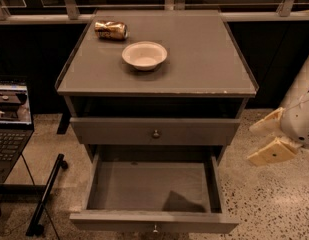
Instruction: Close middle drawer
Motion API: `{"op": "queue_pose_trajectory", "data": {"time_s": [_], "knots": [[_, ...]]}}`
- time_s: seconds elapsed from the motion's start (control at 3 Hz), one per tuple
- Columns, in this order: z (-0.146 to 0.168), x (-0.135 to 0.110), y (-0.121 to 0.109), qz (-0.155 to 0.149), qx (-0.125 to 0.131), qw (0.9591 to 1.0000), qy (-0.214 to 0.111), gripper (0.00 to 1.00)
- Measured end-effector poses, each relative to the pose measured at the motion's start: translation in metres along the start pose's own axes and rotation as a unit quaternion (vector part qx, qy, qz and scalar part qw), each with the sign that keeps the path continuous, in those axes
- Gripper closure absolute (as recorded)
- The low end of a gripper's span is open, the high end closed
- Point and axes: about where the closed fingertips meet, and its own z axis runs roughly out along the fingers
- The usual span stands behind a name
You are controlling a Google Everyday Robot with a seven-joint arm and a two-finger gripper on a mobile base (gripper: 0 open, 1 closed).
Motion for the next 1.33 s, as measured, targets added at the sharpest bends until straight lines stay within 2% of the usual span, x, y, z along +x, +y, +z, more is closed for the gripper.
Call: {"op": "queue_pose_trajectory", "data": {"time_s": [0.67,1.0,1.33], "knots": [[0.001,0.0,0.002,-0.003,0.001,1.0,0.002,0.88],[0.017,0.014,0.0,0.016,0.018,0.9996,-0.015,1.0],[0.07,0.054,0.009,0.06,0.019,0.9952,-0.075,1.0]]}}
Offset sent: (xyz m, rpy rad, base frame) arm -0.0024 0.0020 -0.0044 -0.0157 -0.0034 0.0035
